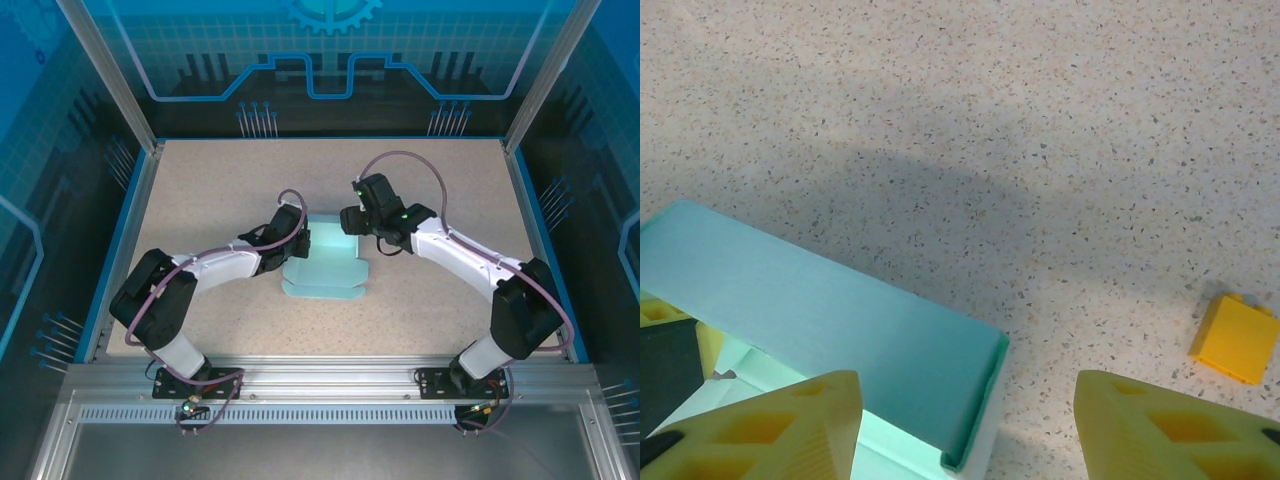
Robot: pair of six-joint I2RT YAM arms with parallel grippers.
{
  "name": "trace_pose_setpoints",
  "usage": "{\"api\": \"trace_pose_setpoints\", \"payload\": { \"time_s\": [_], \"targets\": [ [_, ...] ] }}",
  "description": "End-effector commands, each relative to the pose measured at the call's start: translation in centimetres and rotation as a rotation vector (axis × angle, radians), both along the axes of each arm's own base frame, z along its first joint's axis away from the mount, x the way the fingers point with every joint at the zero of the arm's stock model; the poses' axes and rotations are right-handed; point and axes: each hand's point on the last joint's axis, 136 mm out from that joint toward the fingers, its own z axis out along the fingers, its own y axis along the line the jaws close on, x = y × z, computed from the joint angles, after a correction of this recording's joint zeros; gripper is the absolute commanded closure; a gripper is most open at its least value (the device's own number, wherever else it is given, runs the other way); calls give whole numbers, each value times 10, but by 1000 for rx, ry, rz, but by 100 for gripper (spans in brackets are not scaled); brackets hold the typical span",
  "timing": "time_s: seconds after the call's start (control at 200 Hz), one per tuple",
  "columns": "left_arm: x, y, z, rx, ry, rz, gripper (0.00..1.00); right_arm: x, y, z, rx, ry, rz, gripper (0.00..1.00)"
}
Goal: Fold the paper box
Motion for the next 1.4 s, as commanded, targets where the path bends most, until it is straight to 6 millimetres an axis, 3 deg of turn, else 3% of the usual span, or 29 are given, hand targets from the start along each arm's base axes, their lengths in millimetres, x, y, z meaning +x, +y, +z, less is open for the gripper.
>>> {"api": "trace_pose_setpoints", "payload": {
  "time_s": [0.0,0.15,0.39,0.815,1.061,1.396],
  "targets": [
    [4,-3,18,23,-31,-19,95,-5,-2,12,25,-18,67,40],
    [2,3,18,40,14,-40,95,-9,-7,18,32,-28,118,39],
    [-8,14,6,29,239,-122,95,-7,-37,26,39,-51,75,38],
    [-11,44,-25,105,563,-188,95,-7,-56,10,55,-18,68,38],
    [-4,42,-35,161,685,-242,91,-12,-61,-5,72,13,64,38],
    [22,26,-41,136,710,-265,81,-16,-64,-21,80,51,53,37]
  ]
}}
